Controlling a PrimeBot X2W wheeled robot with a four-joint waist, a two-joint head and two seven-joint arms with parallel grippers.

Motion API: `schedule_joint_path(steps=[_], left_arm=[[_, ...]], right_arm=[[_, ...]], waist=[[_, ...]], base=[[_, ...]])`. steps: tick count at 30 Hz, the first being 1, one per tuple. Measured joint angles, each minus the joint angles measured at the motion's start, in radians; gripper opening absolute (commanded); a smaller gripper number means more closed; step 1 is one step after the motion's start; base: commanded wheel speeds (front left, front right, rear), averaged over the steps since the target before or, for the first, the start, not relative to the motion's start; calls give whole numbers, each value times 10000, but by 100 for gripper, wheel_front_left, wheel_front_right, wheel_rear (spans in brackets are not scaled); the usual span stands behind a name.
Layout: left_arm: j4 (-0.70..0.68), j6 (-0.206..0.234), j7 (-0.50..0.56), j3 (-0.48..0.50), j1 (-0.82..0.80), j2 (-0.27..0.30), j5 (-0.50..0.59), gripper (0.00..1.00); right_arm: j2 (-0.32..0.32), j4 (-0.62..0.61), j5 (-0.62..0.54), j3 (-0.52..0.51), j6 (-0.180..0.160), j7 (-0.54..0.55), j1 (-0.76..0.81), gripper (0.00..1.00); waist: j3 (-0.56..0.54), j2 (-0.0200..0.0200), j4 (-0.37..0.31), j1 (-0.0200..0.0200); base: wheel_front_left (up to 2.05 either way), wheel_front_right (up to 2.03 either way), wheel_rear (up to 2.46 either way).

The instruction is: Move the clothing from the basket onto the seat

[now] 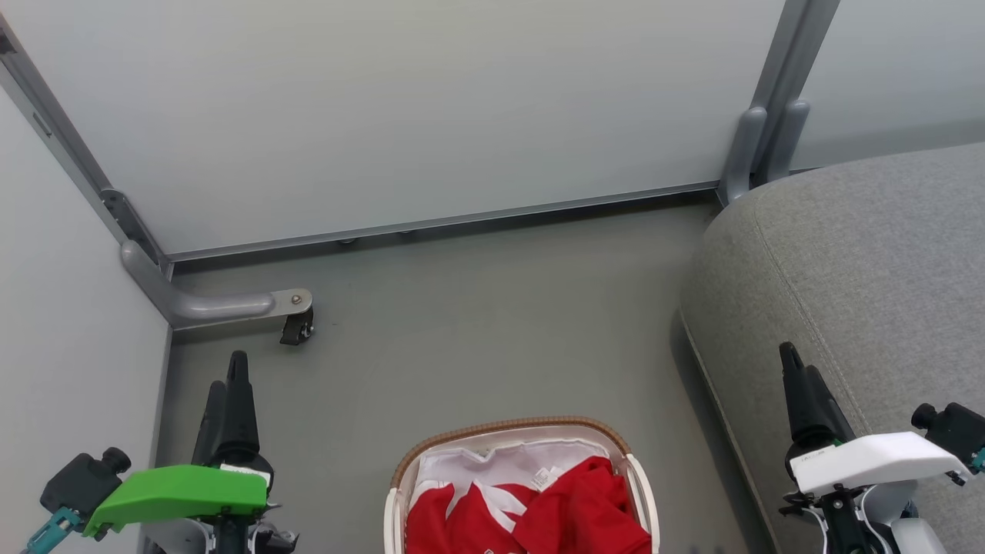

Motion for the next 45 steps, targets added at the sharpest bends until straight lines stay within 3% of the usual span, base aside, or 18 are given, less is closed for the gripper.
schedule_joint_path(steps=[18, 45], left_arm=[[44, 132, -560, -476, 293, 19, 3262, 100], [447, 380, -1239, -930, 534, 40, 6055, 100]], right_arm=[[-48, -240, -3055, 236, 0, -566, 58, 100], [-88, -221, -6479, 548, 2, -1258, 214, 100]], waist=[[19, 0, 28, 0], [14, 0, 87, 0]], base=[[0, 0, 0], [0, 0, 0]])
